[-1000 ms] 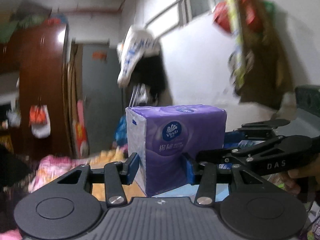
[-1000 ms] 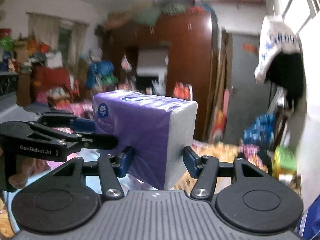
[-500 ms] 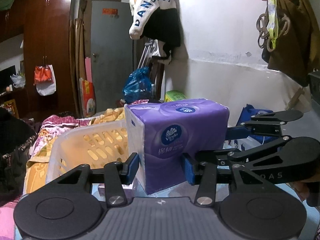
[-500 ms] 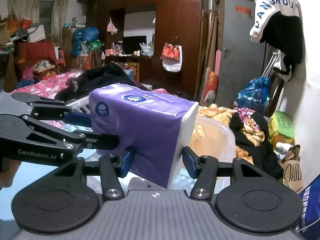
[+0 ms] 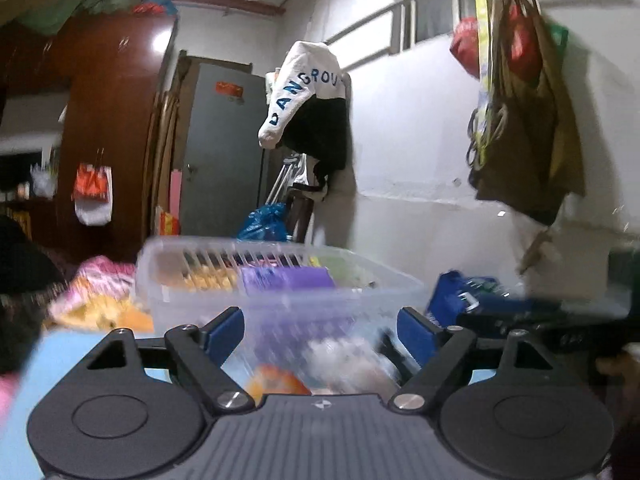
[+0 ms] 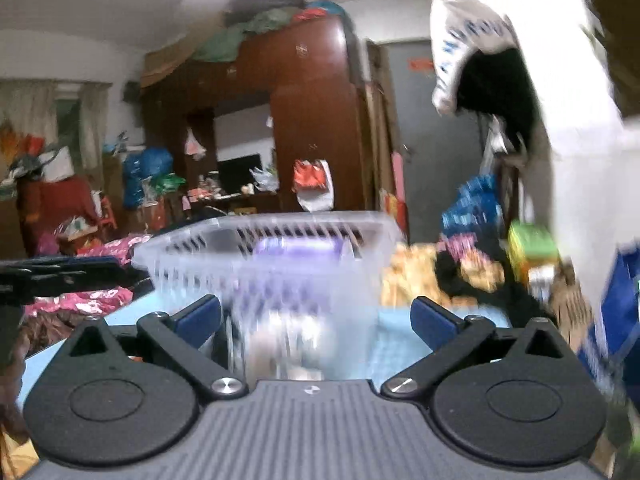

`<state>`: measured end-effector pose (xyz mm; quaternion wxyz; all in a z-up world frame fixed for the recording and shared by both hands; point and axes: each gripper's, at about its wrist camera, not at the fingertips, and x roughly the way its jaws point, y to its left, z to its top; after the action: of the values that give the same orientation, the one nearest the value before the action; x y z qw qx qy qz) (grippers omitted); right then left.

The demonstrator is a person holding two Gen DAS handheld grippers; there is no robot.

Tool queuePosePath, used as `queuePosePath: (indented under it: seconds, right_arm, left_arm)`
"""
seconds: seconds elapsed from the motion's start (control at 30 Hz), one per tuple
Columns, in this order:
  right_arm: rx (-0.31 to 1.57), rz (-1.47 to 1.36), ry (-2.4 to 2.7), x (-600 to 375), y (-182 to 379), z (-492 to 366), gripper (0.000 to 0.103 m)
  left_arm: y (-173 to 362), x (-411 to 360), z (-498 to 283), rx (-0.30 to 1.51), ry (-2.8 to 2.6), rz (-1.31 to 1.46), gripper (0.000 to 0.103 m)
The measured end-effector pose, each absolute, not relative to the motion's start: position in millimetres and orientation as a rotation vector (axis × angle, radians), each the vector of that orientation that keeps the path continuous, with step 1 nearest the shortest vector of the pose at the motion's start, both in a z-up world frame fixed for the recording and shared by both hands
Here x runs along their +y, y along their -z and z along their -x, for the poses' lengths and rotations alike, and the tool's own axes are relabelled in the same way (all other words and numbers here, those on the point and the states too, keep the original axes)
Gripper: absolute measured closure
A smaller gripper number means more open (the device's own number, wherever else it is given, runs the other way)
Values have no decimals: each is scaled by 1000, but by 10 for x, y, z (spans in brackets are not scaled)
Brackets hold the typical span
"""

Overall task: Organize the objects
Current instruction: 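Lift the purple tissue pack with both tools and lower it into the basket, then grasp the orange-capped bottle with the left tool while the right grasps the purple box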

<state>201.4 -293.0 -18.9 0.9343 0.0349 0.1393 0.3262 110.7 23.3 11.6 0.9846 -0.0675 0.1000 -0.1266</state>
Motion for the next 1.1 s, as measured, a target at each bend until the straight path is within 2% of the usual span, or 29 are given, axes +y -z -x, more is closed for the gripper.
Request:
queuePosePath:
  seconds: [0.1, 0.37, 0.57, 0.67, 0.9, 1.0, 1.1]
  right_arm:
    - [315, -129, -712, -3027, 306, -1947, 0]
    - [312, -154, -732, -2909, 334, -2083, 0]
    - [288, -101, -626, -2952, 433, -2054, 0]
    - [352, -158, -632, -3041, 448, -2181, 0]
    - [490, -44, -569, -2842, 424, -2332, 1]
    - [500, 15, -543, -2748, 428, -2363, 4]
    - [555, 18, -559, -2716, 461, -2481, 11]
  left_arm:
    - [103, 198, -975, 180, 256, 231, 14]
    - [329, 78, -1180, 262, 270, 213, 14]
    - [400, 240, -1026, 253, 237, 197, 14]
    - [407, 357, -1015, 248, 194, 193, 14]
    - [385, 658, -1208, 345, 174, 258, 14]
    - [368, 625, -1330, 380, 164, 210, 14]
    - [378, 606, -1490, 407, 159, 194, 14]
